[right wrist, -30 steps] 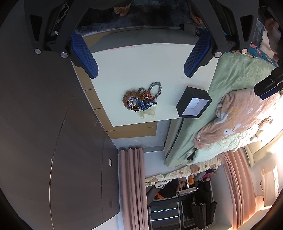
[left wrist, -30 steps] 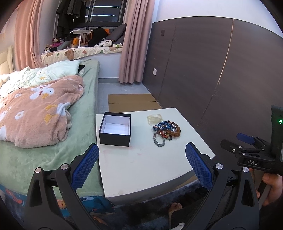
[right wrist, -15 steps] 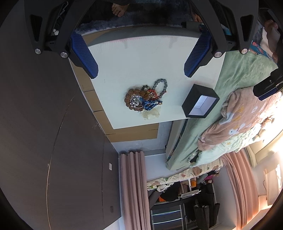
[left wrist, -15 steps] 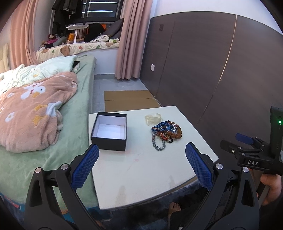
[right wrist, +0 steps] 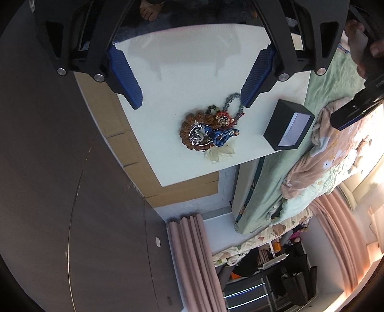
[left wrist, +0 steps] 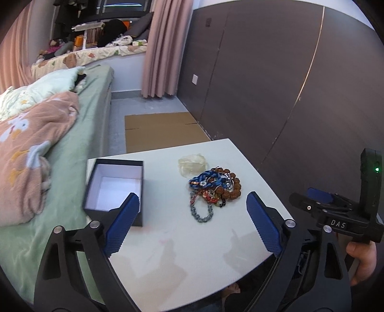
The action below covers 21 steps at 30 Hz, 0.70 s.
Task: Organize jewelry
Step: 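Reach the left gripper into the pile and grasp the blue knotted cord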
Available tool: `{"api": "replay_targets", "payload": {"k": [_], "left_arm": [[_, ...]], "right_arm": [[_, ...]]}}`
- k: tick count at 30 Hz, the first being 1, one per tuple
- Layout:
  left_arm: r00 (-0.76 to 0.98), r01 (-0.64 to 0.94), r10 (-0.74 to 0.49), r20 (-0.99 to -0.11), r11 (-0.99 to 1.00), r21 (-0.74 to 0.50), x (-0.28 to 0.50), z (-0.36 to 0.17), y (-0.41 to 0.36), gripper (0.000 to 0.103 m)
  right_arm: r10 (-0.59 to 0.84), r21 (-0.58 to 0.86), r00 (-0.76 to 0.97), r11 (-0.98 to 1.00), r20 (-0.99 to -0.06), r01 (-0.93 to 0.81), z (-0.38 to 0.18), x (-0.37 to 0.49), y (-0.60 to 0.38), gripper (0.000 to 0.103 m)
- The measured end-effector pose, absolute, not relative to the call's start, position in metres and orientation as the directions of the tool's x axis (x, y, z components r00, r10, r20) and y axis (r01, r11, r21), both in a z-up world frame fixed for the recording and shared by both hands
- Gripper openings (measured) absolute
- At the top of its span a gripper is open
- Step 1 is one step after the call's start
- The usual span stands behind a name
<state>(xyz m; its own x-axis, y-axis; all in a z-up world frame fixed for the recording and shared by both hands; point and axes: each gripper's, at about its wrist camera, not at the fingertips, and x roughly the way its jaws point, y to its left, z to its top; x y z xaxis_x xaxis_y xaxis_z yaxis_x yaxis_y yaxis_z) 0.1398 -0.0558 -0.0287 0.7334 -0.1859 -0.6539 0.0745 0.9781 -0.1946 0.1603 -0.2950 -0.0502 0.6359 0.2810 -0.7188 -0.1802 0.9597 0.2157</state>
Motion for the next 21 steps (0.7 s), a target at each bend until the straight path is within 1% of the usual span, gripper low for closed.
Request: {"api": "replay_targets", "payload": {"k": [4, 7, 10, 15, 17, 19, 21], "left_arm": [[0.703, 0.086, -0.217, -0.677, 0.971, -0.222, 0.166, -0.044, -0.063, 0.082], [0.677, 0.078, -0.241, -0.695, 0.963, -0.257, 0.184, -0.059, -0.065, 0.075], [0.657, 0.062, -0.255, -0.709, 0.956, -0.287, 0.199, -0.072, -0.067, 0.07], [0.622, 0.034, -0.274, -0.734, 0.945, -0.325, 0.224, -0.095, -0.067, 0.059], [0.607, 0.012, -0.285, -0.742, 0.937, -0.35, 0.234, -0.105, -0.066, 0.058], [0.589, -0.012, -0.294, -0.753, 0.928, -0.372, 0.245, -0.117, -0.064, 0.056], [0.574, -0.03, -0.304, -0.76, 0.92, -0.391, 0.254, -0.125, -0.064, 0.052]], "right_arm": [[0.299, 0.257, 0.61, 0.953, -0.734, -0.158, -0.066, 0.179, -0.301, 0.077], [0.308, 0.282, 0.594, 0.949, -0.743, -0.139, -0.077, 0.193, -0.303, 0.073], [0.317, 0.308, 0.576, 0.944, -0.753, -0.116, -0.088, 0.205, -0.305, 0.067], [0.325, 0.331, 0.565, 0.939, -0.758, -0.096, -0.101, 0.223, -0.303, 0.064], [0.33, 0.343, 0.56, 0.935, -0.759, -0.086, -0.107, 0.231, -0.301, 0.059], [0.336, 0.356, 0.555, 0.931, -0.761, -0.075, -0.113, 0.238, -0.301, 0.058], [0.344, 0.369, 0.543, 0.927, -0.766, -0.067, -0.12, 0.246, -0.301, 0.055]]}}
